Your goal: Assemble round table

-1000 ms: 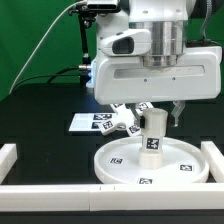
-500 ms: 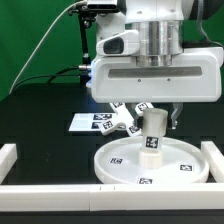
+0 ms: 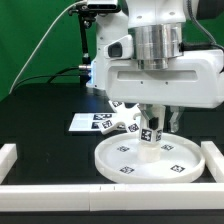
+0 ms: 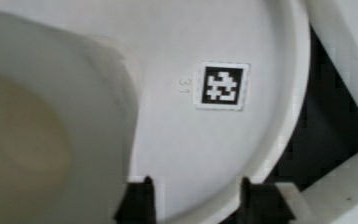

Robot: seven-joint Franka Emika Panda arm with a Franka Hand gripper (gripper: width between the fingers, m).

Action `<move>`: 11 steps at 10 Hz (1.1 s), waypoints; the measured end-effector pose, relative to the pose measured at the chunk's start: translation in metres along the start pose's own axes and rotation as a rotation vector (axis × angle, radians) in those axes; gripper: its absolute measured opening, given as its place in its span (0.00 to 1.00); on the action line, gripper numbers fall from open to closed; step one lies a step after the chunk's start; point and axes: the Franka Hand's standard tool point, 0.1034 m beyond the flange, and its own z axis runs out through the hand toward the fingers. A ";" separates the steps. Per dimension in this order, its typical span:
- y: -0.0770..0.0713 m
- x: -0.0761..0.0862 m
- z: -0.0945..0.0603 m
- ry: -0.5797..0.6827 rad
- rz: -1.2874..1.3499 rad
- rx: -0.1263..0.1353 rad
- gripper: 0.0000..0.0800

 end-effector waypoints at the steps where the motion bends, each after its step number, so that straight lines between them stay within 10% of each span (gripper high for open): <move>1: 0.000 0.000 0.000 0.000 -0.023 0.000 0.28; 5: 0.009 0.013 -0.017 -0.025 -0.369 -0.022 0.77; 11: 0.008 0.013 -0.019 -0.014 -0.804 -0.056 0.81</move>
Offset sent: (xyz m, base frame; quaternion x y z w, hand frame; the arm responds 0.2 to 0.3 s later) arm 0.0045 -0.0271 0.0249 -0.0270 -0.0445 -0.2245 0.9731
